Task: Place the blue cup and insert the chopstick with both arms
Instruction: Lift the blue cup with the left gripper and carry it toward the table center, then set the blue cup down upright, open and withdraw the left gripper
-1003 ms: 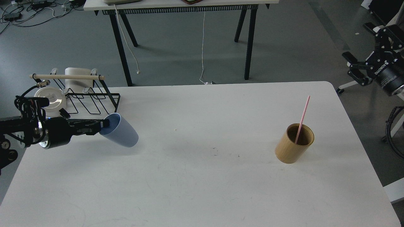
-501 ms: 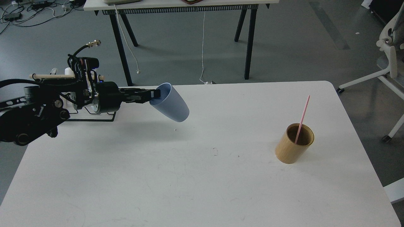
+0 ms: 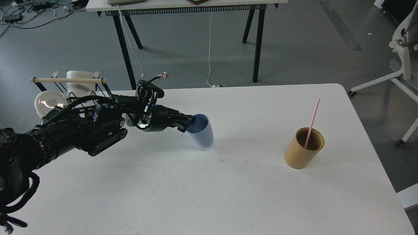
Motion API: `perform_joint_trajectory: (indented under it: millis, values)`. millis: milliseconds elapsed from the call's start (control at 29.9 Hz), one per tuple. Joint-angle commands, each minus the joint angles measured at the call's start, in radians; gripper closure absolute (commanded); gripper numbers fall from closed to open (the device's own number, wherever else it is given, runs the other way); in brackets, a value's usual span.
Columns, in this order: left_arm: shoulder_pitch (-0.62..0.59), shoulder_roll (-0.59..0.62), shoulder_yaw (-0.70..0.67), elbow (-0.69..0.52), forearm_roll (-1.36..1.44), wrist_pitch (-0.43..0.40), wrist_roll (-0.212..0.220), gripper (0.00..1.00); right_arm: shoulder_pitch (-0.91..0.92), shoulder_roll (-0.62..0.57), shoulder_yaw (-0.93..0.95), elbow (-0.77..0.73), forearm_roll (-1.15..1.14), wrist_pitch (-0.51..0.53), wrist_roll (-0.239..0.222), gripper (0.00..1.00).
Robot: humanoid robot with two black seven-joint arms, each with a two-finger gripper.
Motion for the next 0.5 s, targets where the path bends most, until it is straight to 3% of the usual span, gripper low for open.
perform_joint_trajectory:
  millis: [0, 301, 468]
  values:
    - [0.013, 0.001, -0.004, -0.008, -0.001, 0.012, 0.0, 0.95, -0.001, 0.0, 0.0, 0.0, 0.0, 0.0, 0.0, 0.02]
    - [0.034, 0.0, -0.004, -0.008, 0.001, 0.032, 0.0, 0.86, -0.004, 0.0, -0.002, 0.0, 0.0, 0.0, 0.0, 0.02]
    - [0.034, 0.015, -0.008, -0.034, -0.01, 0.044, 0.0, 0.76, -0.004, 0.001, -0.002, 0.0, 0.0, 0.0, 0.0, 0.02]
